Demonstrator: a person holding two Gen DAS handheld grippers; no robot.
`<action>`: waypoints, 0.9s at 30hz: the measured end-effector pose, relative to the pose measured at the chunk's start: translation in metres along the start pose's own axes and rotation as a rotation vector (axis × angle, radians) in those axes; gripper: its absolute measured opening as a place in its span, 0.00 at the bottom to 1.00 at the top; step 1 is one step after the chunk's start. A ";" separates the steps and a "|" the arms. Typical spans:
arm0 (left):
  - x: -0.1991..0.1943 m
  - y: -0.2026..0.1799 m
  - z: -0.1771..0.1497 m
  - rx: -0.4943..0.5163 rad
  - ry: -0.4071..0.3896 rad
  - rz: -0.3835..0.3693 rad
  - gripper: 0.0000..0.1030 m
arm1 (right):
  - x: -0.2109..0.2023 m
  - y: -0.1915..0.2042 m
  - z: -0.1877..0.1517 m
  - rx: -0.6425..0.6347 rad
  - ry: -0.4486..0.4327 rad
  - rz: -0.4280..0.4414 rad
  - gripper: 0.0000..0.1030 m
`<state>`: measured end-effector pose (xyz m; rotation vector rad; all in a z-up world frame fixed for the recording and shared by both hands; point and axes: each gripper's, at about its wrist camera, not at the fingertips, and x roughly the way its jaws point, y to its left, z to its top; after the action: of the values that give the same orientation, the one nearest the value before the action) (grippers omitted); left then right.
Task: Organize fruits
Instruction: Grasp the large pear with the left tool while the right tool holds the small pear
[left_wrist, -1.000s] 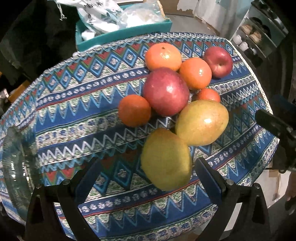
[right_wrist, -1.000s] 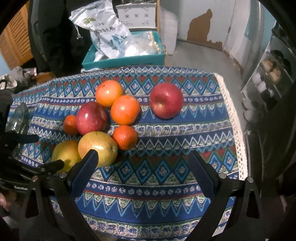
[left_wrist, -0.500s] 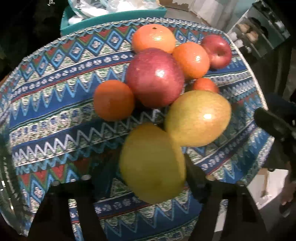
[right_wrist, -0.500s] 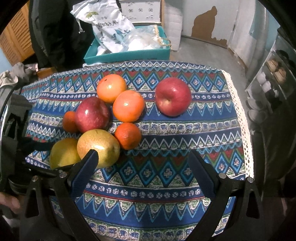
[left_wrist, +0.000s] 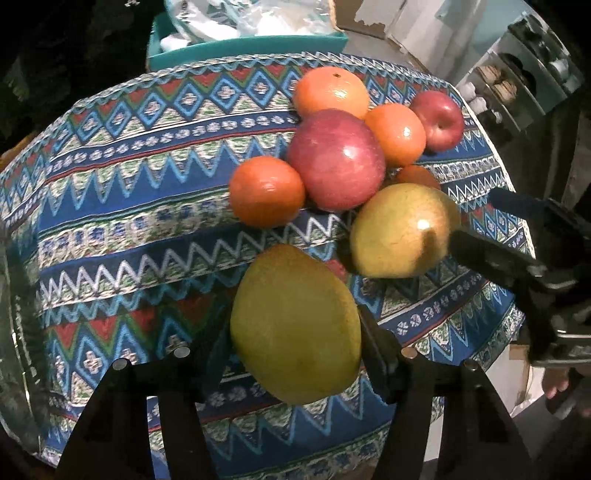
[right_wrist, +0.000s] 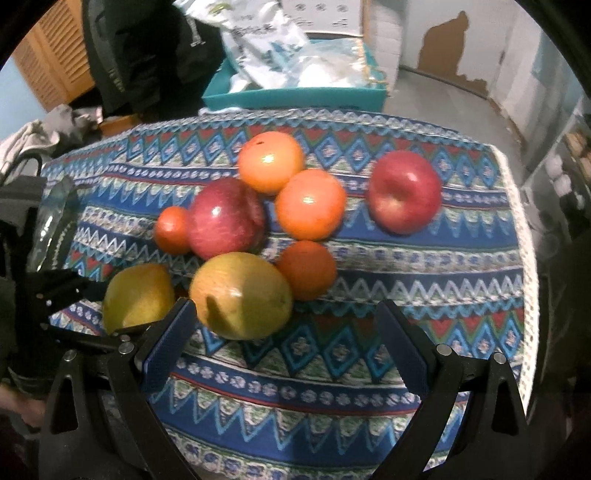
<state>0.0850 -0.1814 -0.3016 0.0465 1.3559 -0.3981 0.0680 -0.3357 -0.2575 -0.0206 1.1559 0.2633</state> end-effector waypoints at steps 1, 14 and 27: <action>-0.004 0.006 -0.002 -0.003 -0.003 0.004 0.63 | 0.004 0.003 0.001 -0.013 0.007 0.002 0.93; -0.023 0.049 -0.014 -0.070 -0.015 0.033 0.63 | 0.045 0.020 0.008 -0.060 0.099 0.023 0.91; -0.032 0.064 -0.019 -0.102 -0.032 0.032 0.63 | 0.045 0.036 0.007 -0.104 0.120 -0.033 0.77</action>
<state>0.0814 -0.1084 -0.2875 -0.0227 1.3405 -0.3016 0.0832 -0.2913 -0.2912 -0.1485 1.2588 0.2956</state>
